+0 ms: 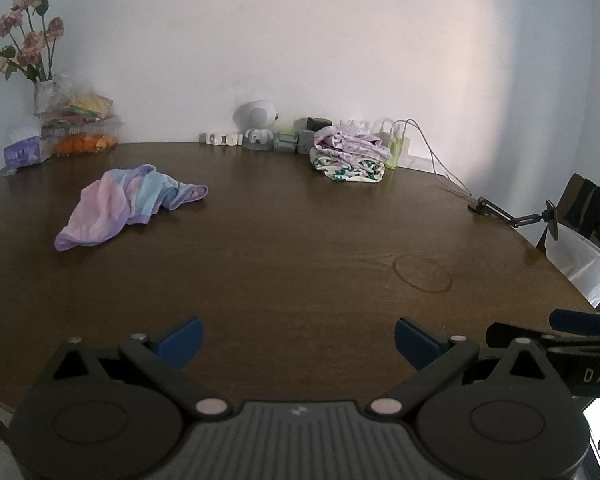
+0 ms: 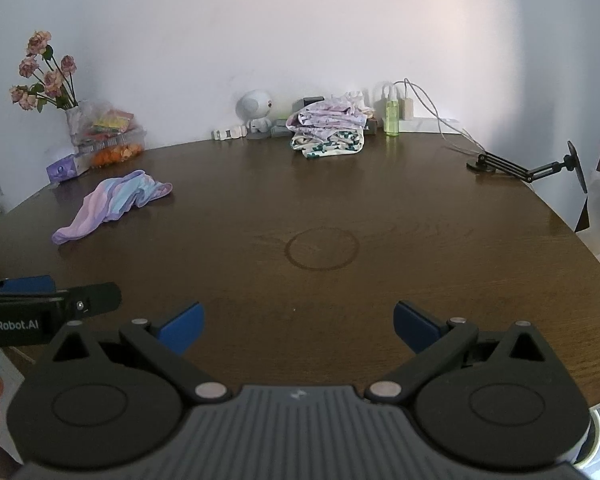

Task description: Fold clothes

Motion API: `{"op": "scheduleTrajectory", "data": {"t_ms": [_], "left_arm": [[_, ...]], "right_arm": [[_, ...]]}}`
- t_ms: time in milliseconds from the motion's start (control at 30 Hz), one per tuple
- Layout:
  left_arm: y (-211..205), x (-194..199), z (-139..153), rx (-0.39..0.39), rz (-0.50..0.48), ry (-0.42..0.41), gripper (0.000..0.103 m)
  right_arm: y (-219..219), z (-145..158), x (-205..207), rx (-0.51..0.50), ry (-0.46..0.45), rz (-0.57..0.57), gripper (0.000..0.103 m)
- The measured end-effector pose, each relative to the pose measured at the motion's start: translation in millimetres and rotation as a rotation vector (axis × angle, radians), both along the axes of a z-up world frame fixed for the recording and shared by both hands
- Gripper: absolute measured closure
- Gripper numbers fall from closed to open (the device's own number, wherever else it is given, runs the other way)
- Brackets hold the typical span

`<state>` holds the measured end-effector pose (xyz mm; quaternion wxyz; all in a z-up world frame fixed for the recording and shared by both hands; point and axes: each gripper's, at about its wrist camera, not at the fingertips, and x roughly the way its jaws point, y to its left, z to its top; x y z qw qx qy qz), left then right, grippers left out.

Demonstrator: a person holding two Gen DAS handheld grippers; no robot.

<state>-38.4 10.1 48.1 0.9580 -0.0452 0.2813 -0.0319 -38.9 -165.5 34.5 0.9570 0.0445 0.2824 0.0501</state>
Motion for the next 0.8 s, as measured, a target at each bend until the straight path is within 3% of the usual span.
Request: {"op": "scheduleTrajectory", "data": {"t_ms": [800], "left_arm": [[-2.2,-5.9,4.4,-0.007,-0.028,-0.038,0.000]], "right_arm": [[2.5,-0.5,0.3,0.008,0.005,0.028,0.000]]}}
